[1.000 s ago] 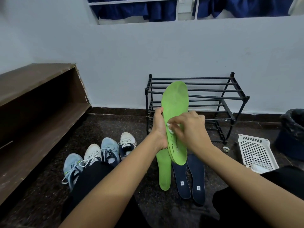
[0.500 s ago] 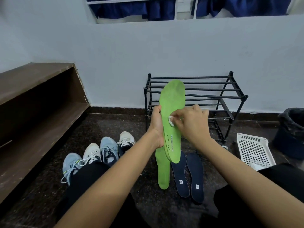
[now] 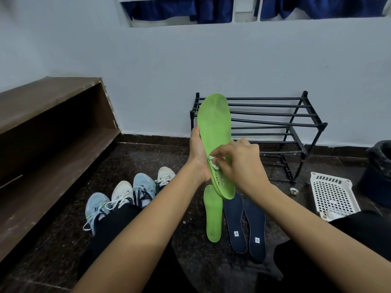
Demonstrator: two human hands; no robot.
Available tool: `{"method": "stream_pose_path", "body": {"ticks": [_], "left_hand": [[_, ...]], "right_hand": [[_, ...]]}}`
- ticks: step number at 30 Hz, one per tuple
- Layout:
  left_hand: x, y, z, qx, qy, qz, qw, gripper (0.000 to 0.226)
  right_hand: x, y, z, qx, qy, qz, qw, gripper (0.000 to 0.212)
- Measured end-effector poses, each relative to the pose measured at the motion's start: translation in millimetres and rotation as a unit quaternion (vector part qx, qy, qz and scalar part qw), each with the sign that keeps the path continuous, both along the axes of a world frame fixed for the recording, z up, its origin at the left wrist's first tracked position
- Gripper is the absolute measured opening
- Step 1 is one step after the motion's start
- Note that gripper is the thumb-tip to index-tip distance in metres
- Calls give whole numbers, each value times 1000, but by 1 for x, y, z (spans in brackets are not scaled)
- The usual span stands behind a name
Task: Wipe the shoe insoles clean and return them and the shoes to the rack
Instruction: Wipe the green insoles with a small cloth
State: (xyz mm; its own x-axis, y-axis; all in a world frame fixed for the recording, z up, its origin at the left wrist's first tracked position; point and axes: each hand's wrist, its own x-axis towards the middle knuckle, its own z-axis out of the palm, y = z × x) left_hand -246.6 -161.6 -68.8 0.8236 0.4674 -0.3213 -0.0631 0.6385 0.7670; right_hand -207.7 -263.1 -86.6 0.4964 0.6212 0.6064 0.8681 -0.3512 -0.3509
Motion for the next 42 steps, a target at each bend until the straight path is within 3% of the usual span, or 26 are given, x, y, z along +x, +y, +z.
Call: {"method": "stream_pose_path", "body": {"ticks": [4,11,24,29,37,42], "left_hand": [[0,-4,-1,12,13,-16,1000,63],[-3,-20,0,48,29,-71,996,59],[-7,-2,2,5,18,-17,1000,59],[-4,-5,2,1,15,-20,1000,61],[3,-29,0,45,7,-81,996,61],[6,-29,-2,48,7,-90,995,60]], "right_hand": [[12,0,5,-47,16,-46,998,11],[39,-2,10,-1,47,-114,992,9],[-4,-2,-11,-1,-13,5,1000,7],[5,-7,-6,-37,-83,-62,994,4],[41,-13,7,-29,-59,-203,977,19],[40,-11,5,-19,-6,-153,988,17]]}}
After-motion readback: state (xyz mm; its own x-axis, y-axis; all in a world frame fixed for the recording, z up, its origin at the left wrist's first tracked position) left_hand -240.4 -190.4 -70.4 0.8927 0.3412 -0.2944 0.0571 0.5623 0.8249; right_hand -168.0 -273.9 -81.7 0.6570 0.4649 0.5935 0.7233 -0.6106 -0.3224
